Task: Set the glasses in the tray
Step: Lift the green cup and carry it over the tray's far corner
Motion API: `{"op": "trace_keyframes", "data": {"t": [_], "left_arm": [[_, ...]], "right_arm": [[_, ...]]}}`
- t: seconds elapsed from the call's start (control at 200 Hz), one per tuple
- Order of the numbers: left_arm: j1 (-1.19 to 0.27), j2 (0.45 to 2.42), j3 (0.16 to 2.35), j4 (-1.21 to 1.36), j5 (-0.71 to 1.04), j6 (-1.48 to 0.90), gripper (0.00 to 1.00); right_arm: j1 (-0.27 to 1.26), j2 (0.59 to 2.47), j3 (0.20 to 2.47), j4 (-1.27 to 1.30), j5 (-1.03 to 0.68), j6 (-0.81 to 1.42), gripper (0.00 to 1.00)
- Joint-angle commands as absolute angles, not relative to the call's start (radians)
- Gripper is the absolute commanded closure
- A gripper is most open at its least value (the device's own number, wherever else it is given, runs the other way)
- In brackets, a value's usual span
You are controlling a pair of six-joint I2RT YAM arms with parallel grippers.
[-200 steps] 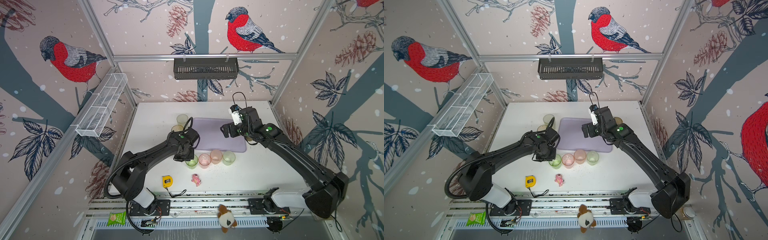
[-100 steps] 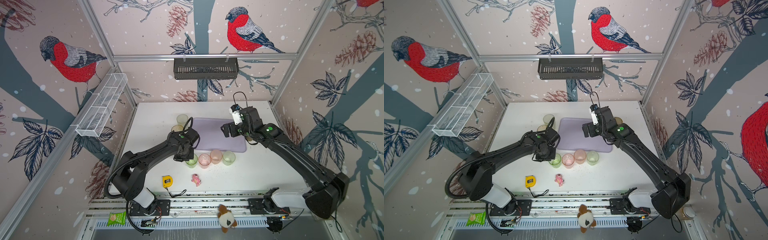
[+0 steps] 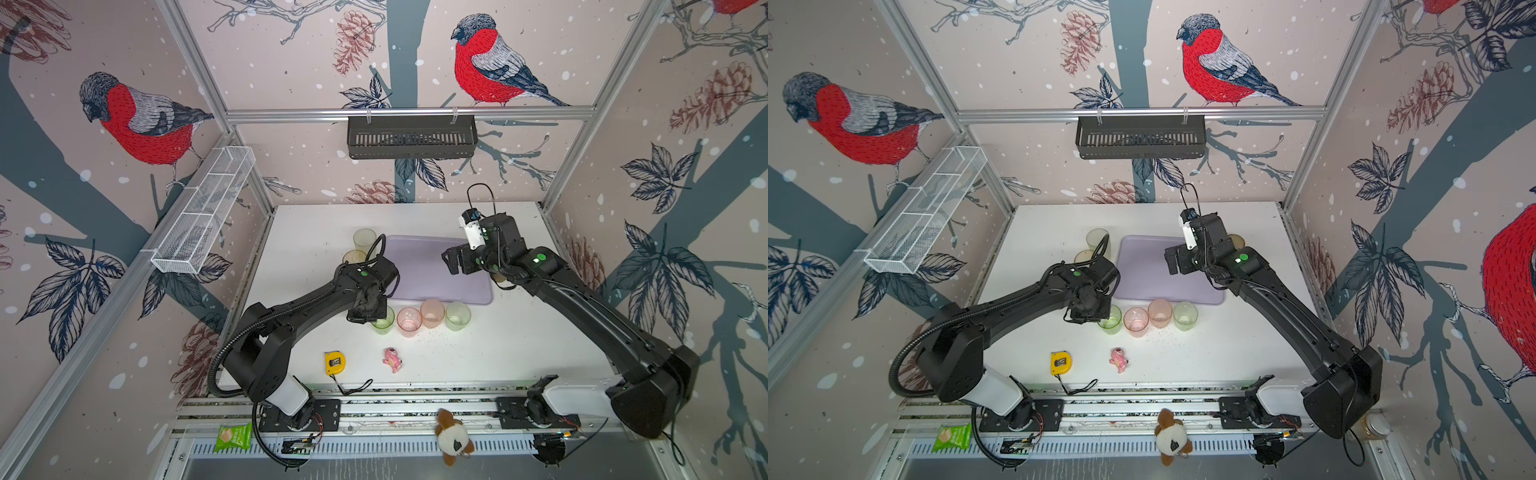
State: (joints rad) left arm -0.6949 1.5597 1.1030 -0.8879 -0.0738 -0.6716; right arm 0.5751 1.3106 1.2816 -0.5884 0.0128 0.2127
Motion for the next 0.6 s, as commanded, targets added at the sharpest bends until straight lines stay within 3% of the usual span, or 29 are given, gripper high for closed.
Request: {"op": "trace_keyframes", "data": {"t": [0.0,0.595], "left_arm": [[-0.696,1.551,1.12,-0.934,-0.103,-0.667,0.96],[-0.696,1.68,1.448,-1.115,-0.228,-0.672,0.99]], "right_arm": [[0.574,1.303,1.284,-0.565,0.021,0.216,0.0],[0.55,1.289,1.275,-0.563,0.016,0.214,0.0]]}}
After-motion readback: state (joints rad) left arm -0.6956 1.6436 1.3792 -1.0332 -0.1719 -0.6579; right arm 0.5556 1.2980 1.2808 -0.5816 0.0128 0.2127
